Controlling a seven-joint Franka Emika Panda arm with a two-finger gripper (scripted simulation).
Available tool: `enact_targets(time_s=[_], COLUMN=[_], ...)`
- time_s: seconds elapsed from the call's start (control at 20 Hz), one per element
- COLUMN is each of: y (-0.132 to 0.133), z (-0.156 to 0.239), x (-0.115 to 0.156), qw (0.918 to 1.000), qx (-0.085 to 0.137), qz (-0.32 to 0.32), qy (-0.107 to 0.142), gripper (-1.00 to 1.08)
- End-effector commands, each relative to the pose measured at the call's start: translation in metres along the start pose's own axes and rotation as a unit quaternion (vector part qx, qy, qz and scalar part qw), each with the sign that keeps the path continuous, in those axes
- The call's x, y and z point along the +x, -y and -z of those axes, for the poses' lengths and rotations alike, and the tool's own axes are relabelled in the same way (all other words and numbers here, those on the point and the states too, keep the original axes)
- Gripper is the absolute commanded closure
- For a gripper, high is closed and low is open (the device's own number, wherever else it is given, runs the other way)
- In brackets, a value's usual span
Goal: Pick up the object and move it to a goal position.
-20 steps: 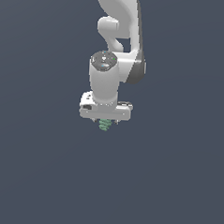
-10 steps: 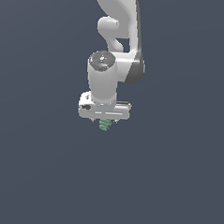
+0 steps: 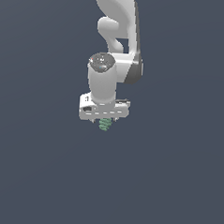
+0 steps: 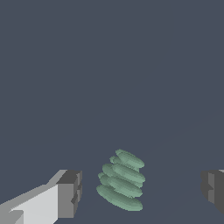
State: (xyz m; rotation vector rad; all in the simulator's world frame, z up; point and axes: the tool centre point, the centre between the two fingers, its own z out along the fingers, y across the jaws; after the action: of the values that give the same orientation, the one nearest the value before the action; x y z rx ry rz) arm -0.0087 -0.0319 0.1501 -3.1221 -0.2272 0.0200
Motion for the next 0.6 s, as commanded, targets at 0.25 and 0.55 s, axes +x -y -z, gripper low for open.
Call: enact_targets(time_s=[0.25, 0.55], y=[-0.001, -0.002], z=[-0.009, -0.017], x=[-0.008, -0.016], qw=[0.9956, 0.9846], qx=[-0.002, -0.004], qz=[0.094, 0.175], qy=[0.0, 0.0], gripper=[-0.92, -0.92])
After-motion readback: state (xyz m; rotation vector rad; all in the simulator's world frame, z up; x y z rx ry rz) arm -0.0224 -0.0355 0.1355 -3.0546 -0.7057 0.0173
